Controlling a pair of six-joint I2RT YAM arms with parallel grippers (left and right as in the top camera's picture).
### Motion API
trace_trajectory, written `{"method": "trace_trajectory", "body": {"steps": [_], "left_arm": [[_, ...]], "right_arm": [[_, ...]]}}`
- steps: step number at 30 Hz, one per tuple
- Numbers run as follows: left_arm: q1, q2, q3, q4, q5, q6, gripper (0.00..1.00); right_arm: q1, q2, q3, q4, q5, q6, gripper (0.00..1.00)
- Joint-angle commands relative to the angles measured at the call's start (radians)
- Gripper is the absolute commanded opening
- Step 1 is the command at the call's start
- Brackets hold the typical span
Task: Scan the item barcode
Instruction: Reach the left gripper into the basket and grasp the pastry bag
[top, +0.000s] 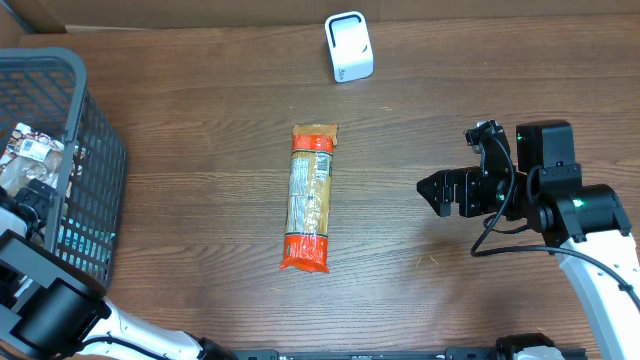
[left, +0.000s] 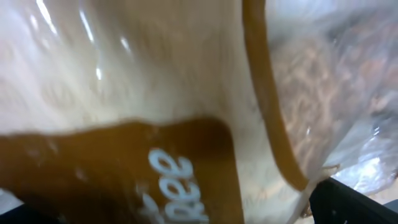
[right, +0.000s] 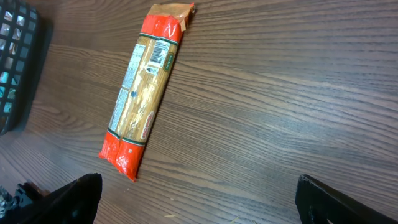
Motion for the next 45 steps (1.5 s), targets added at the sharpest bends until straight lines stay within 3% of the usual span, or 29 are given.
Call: {"method": "trace_trajectory", "body": {"steps": [1,6,7,11,13,15,16,26,38,43,45], "left_arm": [[-0.023,0.018,0.000,0.048,0.014,-0.008,1.00],[-0.062,0.048,0.000,0.100,0.044,-0.007,0.99],[-0.070,0.055,0.000,0.105,0.044,-0.007,0.94],[-0.109,0.070,0.000,0.111,0.040,-0.002,0.57],[-0.112,0.069,0.001,0.112,0.040,0.002,0.44],[-0.111,0.067,0.002,0.111,0.040,0.002,0.08],[-0.111,0.067,0.003,0.111,0.040,0.000,0.04],[-0.111,-0.014,0.005,0.107,0.060,-0.014,0.04],[-0.111,-0.444,0.005,0.016,0.075,-0.105,0.04],[-0.111,-0.646,0.005,-0.010,0.238,-0.143,0.04],[-0.112,-0.710,0.005,-0.011,0.375,-0.146,0.04]], "right_arm": [[0.004,-0.002,0.023,0.002,-0.005,-0.004,1.00],[0.004,-0.002,0.023,0.002,-0.005,-0.003,1.00],[0.004,-0.002,0.023,0.002,-0.005,-0.001,1.00],[0.004,-0.002,0.023,0.000,-0.005,0.000,1.00],[0.004,-0.002,0.023,0.001,-0.005,0.000,1.00],[0.004,-0.002,0.023,0.001,-0.005,0.000,1.00],[0.004,-0.002,0.023,0.002,-0.005,0.000,1.00],[0.004,-0.002,0.023,0.003,-0.005,0.000,1.00],[0.004,-0.002,0.023,0.006,-0.005,0.000,1.00],[0.004,-0.002,0.023,0.006,-0.005,-0.001,1.00],[0.004,-0.002,0.023,0.006,-0.005,-0.001,1.00]]}}
